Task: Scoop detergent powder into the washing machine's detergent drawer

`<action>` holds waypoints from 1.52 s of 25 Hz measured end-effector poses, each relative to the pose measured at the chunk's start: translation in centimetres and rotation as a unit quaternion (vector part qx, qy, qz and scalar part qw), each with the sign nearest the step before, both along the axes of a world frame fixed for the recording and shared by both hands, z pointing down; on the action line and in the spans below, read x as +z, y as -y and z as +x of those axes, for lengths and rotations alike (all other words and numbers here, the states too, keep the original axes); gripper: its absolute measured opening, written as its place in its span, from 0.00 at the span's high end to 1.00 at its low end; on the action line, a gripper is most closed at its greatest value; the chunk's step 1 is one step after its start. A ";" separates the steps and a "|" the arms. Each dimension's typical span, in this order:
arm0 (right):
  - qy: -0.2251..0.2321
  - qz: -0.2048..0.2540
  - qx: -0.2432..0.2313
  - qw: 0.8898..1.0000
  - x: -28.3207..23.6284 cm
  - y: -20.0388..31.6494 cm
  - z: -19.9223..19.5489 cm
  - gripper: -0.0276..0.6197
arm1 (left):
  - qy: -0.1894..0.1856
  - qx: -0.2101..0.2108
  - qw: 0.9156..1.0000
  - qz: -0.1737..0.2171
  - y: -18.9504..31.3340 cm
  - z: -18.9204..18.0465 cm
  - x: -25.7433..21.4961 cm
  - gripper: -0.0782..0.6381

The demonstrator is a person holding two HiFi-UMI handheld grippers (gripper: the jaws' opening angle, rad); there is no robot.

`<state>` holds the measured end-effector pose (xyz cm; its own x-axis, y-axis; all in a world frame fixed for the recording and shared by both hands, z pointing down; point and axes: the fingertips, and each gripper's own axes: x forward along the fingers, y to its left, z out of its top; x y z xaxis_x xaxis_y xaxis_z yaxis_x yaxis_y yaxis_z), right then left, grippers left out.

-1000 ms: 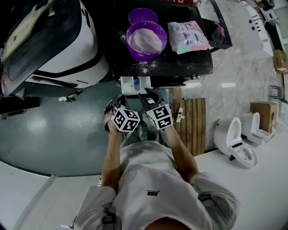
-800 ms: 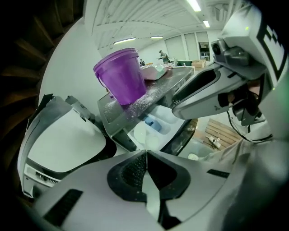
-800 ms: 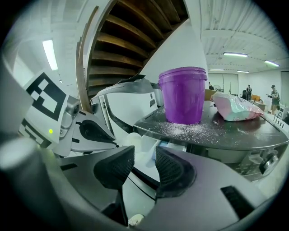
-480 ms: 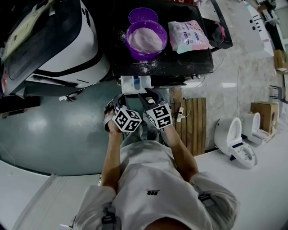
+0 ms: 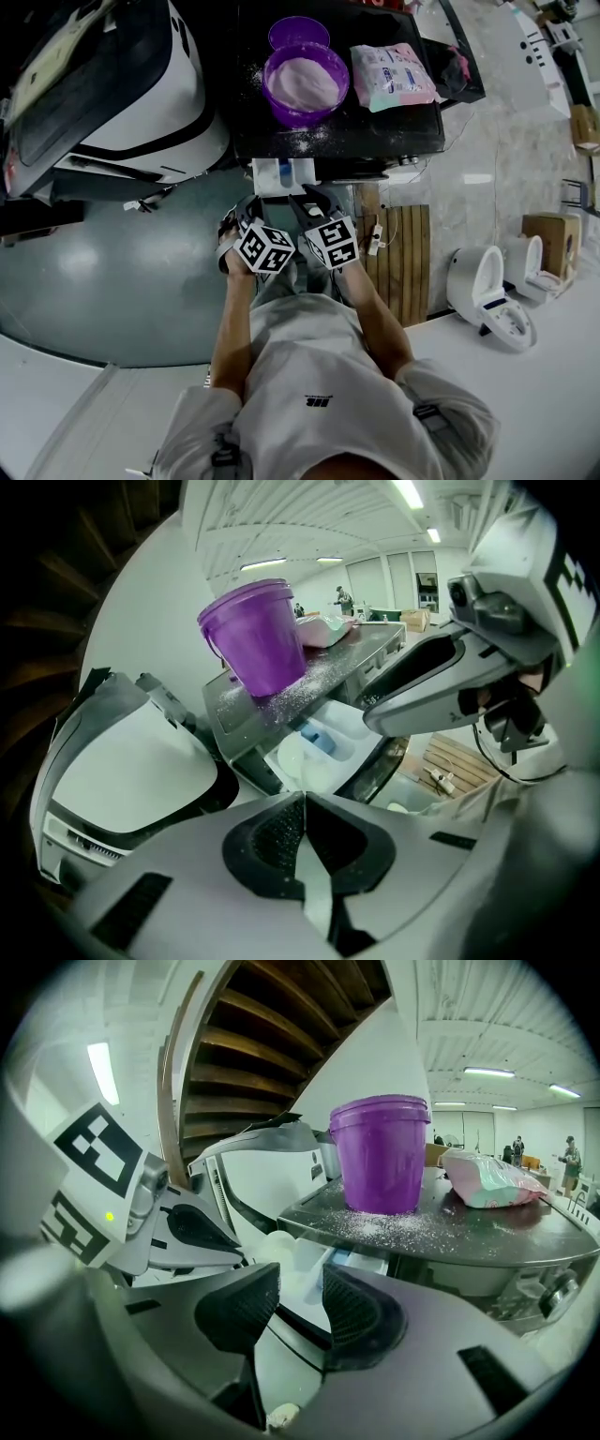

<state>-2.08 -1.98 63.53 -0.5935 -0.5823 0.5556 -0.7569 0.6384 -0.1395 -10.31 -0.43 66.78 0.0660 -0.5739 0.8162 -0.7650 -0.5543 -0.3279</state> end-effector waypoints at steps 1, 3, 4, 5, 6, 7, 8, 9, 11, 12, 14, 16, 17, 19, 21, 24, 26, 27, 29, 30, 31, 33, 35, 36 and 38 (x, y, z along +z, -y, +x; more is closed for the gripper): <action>0.000 0.000 0.001 1.000 0.0 0.0 0.1 0.73 | 0.000 0.000 1.000 -0.001 -0.1 0.0 -0.1 0.87; -0.001 0.001 0.002 1.000 0.0 0.0 0.2 0.73 | -0.002 -0.002 1.000 0.003 0.0 0.0 -0.6 0.87; -0.001 0.002 0.003 1.000 -0.1 0.1 0.2 0.73 | -0.004 -0.005 1.000 0.005 0.1 0.0 -0.8 0.87; -0.001 0.002 0.003 1.000 -0.1 0.2 0.3 0.73 | -0.005 -0.007 1.000 0.004 0.1 0.0 -0.8 0.87; -0.001 0.002 0.003 1.000 0.0 0.3 0.3 0.73 | -0.005 -0.008 1.000 0.001 0.1 0.0 -0.6 0.87; -0.001 0.001 0.004 1.000 0.1 0.3 0.3 0.74 | -0.006 -0.009 1.000 -0.001 0.0 0.0 -0.3 0.87; 0.000 0.000 0.004 1.000 0.1 0.2 0.3 0.73 | -0.008 -0.010 1.000 0.001 0.0 0.0 0.0 0.87; 0.000 0.000 0.003 1.000 0.1 0.2 0.3 0.73 | -0.011 -0.011 1.000 0.003 -0.1 0.0 0.1 0.87; 0.002 0.000 0.002 1.000 0.0 0.2 0.2 0.73 | -0.015 -0.013 1.000 0.000 -0.1 0.1 0.1 0.87; 0.003 -0.002 0.003 1.000 -0.1 0.2 0.2 0.73 | -0.017 -0.014 1.000 -0.002 -0.1 0.1 0.0 0.87; 0.003 -0.002 0.003 1.000 -0.1 0.2 0.2 0.73 | -0.018 -0.015 1.000 -0.003 -0.1 0.0 -0.2 0.87; 0.002 0.002 0.003 1.000 -0.2 0.3 0.3 0.73 | -0.022 -0.020 1.000 0.002 0.0 -0.1 -0.8 0.87; 0.003 0.003 0.003 1.000 -0.2 0.3 0.4 0.73 | -0.025 -0.022 0.999 0.002 0.0 -0.1 -0.8 0.87; 0.004 0.004 0.004 1.000 -0.2 0.3 0.4 0.73 | -0.026 -0.023 0.999 -0.004 -0.3 0.0 -0.2 0.87; 0.004 0.004 0.005 1.000 -0.1 0.2 0.4 0.73 | -0.029 -0.021 0.999 -0.003 -0.6 0.1 0.1 0.87; 0.002 0.007 0.004 1.000 -0.2 0.2 0.5 0.73 | -0.038 -0.022 0.999 -0.004 -0.8 0.1 0.2 0.87; 0.002 0.010 0.004 1.000 -0.4 0.1 0.5 0.73 | -0.048 -0.026 0.999 -0.006 -0.9 0.1 0.0 0.87; 0.001 0.010 0.003 1.000 -0.4 0.1 0.6 0.73 | -0.055 -0.029 0.998 -0.004 -0.8 0.1 -0.1 0.87; -0.003 0.012 0.003 1.000 -0.6 0.1 0.7 0.73 | -0.073 -0.037 0.997 0.003 -0.7 0.0 -0.7 0.87; -0.003 0.013 0.003 1.000 -0.7 0.1 0.8 0.73 | -0.084 -0.041 0.996 0.008 -0.6 0.0 -1.2 0.87; -0.004 0.015 0.003 1.000 -0.9 0.1 0.9 0.73 | -0.097 -0.044 0.994 0.015 -0.5 0.1 -1.7 0.87; -0.005 0.023 0.003 1.000 -1.5 0.2 1.0 0.73 | -0.123 -0.044 0.991 0.033 -0.1 0.2 -2.9 0.87; -0.005 0.032 0.004 0.999 -2.3 0.3 1.2 0.73 | -0.146 -0.033 0.987 0.055 0.1 0.6 -4.3 0.87; -0.005 0.037 0.005 0.999 -2.7 0.3 1.3 0.73 | -0.156 -0.026 0.985 0.066 0.2 0.8 -5.0 0.87; -0.005 0.048 0.006 0.999 -3.7 0.3 1.5 0.73 | -0.180 -0.016 0.980 0.084 0.4 1.2 -6.4 0.87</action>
